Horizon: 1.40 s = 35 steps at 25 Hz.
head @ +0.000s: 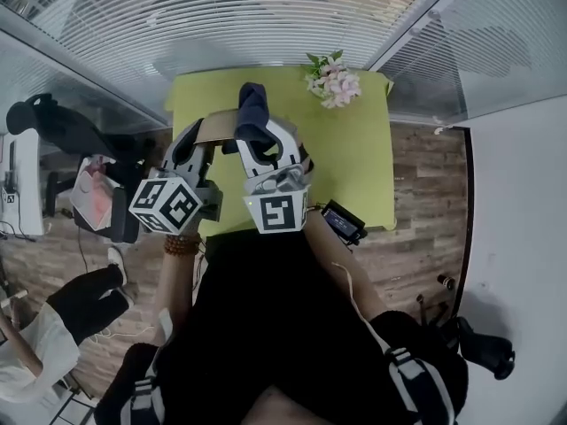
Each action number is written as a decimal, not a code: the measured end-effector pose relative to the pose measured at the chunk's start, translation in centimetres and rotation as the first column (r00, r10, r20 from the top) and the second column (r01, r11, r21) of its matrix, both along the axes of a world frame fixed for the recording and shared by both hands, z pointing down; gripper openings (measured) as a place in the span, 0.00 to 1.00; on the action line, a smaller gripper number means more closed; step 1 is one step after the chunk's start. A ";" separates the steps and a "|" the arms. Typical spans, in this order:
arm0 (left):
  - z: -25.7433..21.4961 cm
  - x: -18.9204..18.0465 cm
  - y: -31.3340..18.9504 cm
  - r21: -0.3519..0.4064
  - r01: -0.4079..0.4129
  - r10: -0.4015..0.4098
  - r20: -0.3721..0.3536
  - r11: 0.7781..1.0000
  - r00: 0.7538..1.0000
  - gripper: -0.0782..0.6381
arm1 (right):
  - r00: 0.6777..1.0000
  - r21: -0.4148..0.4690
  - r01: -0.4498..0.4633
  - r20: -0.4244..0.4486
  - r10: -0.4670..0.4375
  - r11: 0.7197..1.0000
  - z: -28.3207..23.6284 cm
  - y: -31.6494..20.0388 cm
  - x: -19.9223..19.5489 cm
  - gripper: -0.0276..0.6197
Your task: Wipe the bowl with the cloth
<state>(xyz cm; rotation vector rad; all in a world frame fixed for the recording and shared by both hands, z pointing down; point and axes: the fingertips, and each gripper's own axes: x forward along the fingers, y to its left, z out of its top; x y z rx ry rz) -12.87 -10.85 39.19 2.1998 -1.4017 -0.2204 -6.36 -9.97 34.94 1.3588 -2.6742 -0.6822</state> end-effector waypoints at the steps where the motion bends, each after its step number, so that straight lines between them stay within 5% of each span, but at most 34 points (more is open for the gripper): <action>1: -0.1 0.1 0.1 -0.004 -0.004 0.004 -0.054 1.000 0.999 0.17 | 1.000 -0.006 0.005 0.017 -0.005 1.000 -0.1 0.0 0.0 0.14; 4: -0.2 0.3 0.6 -0.008 -0.007 0.005 -0.207 1.000 0.978 0.18 | 0.998 -0.030 0.006 0.067 -0.004 1.000 -0.1 0.3 0.6 0.14; 6: -0.1 0.4 0.9 -0.020 -0.007 -0.001 -0.360 1.000 0.933 0.18 | 0.983 -0.070 0.017 0.182 -0.004 0.997 -0.5 0.3 1.1 0.14; 7: 0.0 0.4 1.0 -0.033 -0.010 -0.006 -0.455 0.999 0.890 0.18 | 0.965 -0.094 0.036 0.263 -0.010 0.995 -0.9 0.2 1.3 0.14; 9: 0.2 0.7 1.2 -0.051 -0.026 -0.013 -0.642 0.998 0.766 0.18 | 0.917 -0.126 0.091 0.398 -0.034 0.988 -2.0 0.1 1.2 0.14; 11: 0.2 0.9 1.3 -0.044 -0.039 -0.007 -0.755 0.998 0.656 0.18 | 0.892 -0.145 0.135 0.448 -0.057 0.980 -2.2 0.0 0.9 0.14; 12: 0.5 0.9 1.3 -0.040 -0.044 -0.003 -0.771 0.998 0.637 0.18 | 0.897 -0.154 0.141 0.438 -0.060 0.978 -1.9 -0.1 0.7 0.14; 13: 1.0 1.0 1.2 -0.042 -0.052 0.002 -0.760 0.998 0.650 0.18 | 0.913 -0.169 0.133 0.404 -0.055 0.977 -1.1 -0.4 0.6 0.14; 14: 1.8 1.2 1.1 -0.054 -0.065 0.006 -0.721 0.996 0.693 0.20 | 0.938 -0.189 0.114 0.344 -0.043 0.975 0.1 -0.8 0.6 0.13; 16: 3.8 0.9 0.8 -0.102 -0.074 0.003 -0.567 0.992 0.823 0.22 | 0.988 -0.216 0.044 0.156 -0.009 0.975 2.9 -1.4 0.9 0.13; 18: 5.1 -0.2 0.4 -0.121 -0.015 -0.023 -0.307 0.993 0.951 0.27 | 0.999 -0.149 -0.031 -0.042 0.025 0.988 4.3 -1.1 0.9 0.13; 19: 5.6 -0.5 0.2 -0.105 0.015 -0.028 -0.125 0.994 0.992 0.28 | 0.992 -0.082 -0.045 -0.122 0.034 0.996 4.3 -0.7 0.7 0.14; 20: 6.0 -0.5 0.2 -0.074 0.029 -0.022 0.084 0.997 0.996 0.28 | 0.981 -0.014 -0.038 -0.192 0.035 0.999 4.1 -0.1 0.2 0.14; 21: 6.2 -0.3 0.2 -0.034 0.027 -0.016 0.282 0.999 0.959 0.29 | 0.966 0.047 -0.016 -0.257 0.027 0.999 3.9 0.5 -0.4 0.13; 22: 6.2 0.0 0.3 0.002 0.017 -0.016 0.425 1.000 0.905 0.26 | 0.951 0.097 0.009 -0.309 0.022 0.995 3.8 1.1 -1.1 0.13; 23: 6.0 0.2 0.4 0.023 0.010 -0.020 0.485 1.000 0.874 0.22 | 0.942 0.126 0.022 -0.334 0.021 0.992 3.7 1.4 -1.5 0.13; 24: 5.7 0.2 0.5 0.022 0.012 -0.021 0.450 1.000 0.893 0.21 | 0.945 0.126 0.020 -0.326 0.022 0.992 3.7 1.5 -1.5 0.13; 26: 5.0 -0.1 0.6 -0.035 0.025 -0.017 0.206 0.999 0.978 0.14 | 0.967 0.067 0.001 -0.253 0.015 0.998 3.9 0.9 -0.8 0.13; 30: 4.1 0.0 0.6 -0.084 0.028 -0.033 -0.054 0.996 0.998 0.14 | 0.998 -0.027 0.003 -0.058 -0.004 1.000 3.1 0.4 0.1 0.13; 32: 3.7 0.1 0.7 -0.106 0.020 -0.048 -0.264 0.994 0.963 0.15 | 0.997 -0.077 0.030 0.068 -0.025 0.997 2.4 0.2 0.3 0.13; 33: 3.6 0.2 0.8 -0.125 0.012 -0.060 -0.390 0.992 0.919 0.15 | 0.985 -0.118 0.060 0.170 -0.040 0.991 2.1 0.0 0.4 0.13; 35: 3.5 0.7 1.0 -0.147 -0.028 -0.071 -0.627 0.989 0.775 0.15 | 0.928 -0.216 0.148 0.368 -0.060 0.965 1.8 -0.5 0.5 0.13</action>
